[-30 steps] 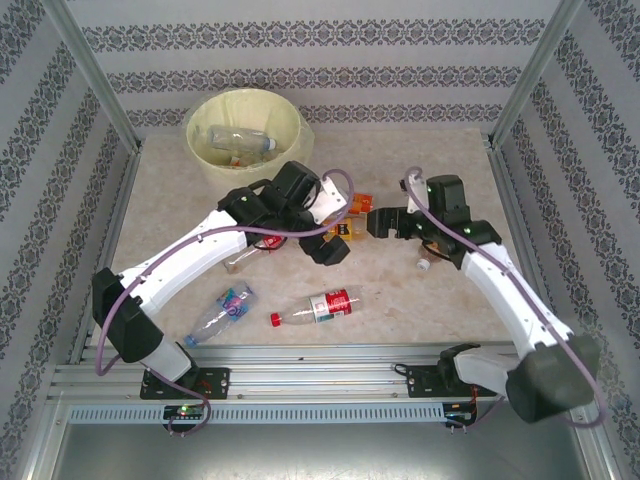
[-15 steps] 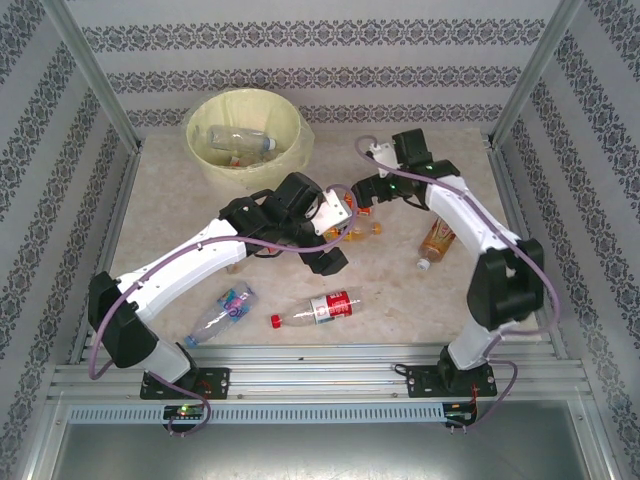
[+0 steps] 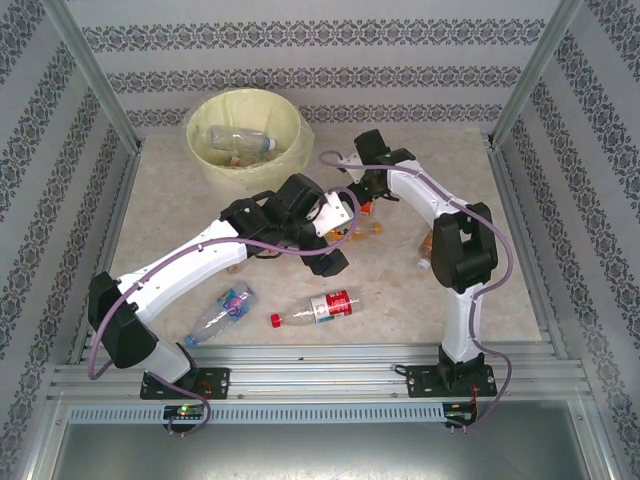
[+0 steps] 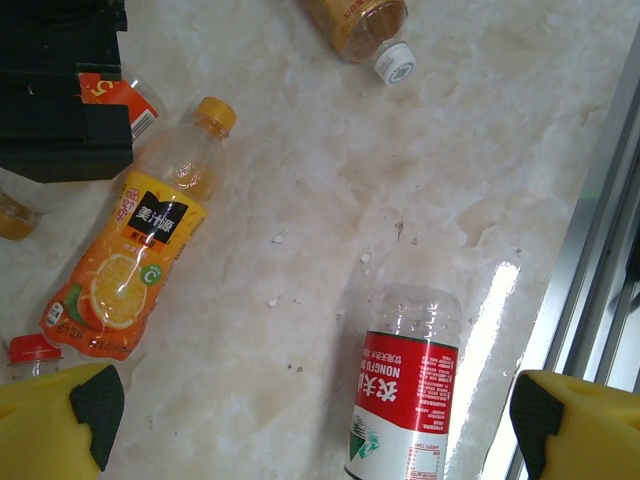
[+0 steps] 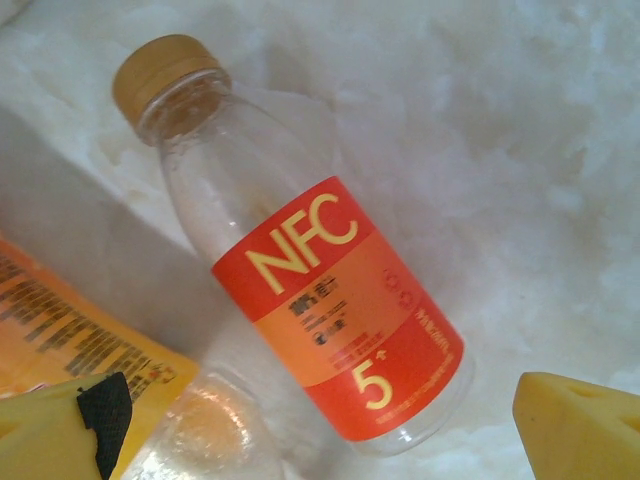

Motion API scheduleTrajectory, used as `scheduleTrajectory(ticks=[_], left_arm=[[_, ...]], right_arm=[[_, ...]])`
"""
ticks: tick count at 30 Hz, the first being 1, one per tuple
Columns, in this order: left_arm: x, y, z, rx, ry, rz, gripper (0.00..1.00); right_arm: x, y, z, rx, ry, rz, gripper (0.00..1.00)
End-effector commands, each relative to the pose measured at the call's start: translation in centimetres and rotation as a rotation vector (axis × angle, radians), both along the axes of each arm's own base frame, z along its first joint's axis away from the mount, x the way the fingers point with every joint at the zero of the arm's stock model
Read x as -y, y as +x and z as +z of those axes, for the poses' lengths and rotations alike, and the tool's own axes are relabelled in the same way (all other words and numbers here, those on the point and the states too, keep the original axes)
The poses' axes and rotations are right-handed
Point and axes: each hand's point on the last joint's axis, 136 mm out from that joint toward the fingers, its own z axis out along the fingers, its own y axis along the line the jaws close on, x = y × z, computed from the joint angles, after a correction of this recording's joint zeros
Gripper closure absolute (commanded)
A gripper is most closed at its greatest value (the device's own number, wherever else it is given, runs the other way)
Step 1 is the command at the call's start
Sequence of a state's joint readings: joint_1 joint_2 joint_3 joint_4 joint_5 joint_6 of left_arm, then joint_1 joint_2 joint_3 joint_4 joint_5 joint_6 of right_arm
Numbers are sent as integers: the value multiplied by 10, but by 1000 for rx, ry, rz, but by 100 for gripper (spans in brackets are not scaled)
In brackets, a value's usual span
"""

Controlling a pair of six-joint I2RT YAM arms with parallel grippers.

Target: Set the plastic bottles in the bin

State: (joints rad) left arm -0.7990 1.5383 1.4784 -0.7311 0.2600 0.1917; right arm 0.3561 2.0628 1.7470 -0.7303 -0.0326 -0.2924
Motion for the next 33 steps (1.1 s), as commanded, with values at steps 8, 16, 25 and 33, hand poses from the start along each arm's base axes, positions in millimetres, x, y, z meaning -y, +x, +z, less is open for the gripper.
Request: scheduleTrajectory(ticks=[8, 16, 25, 33], left_arm=[[6, -3, -6, 18, 21, -30, 0], [8, -5, -9, 9, 30, -38, 0], [8, -5, -11, 5, 36, -36, 0], [9, -5, -10, 6, 34, -35, 0]], right_arm=[[-7, 15, -21, -26, -64, 39, 3], [-12, 16, -38, -64, -84, 53, 7], [-6, 16, -46, -78, -57, -21, 19], [24, 21, -45, -74, -28, -185, 25]])
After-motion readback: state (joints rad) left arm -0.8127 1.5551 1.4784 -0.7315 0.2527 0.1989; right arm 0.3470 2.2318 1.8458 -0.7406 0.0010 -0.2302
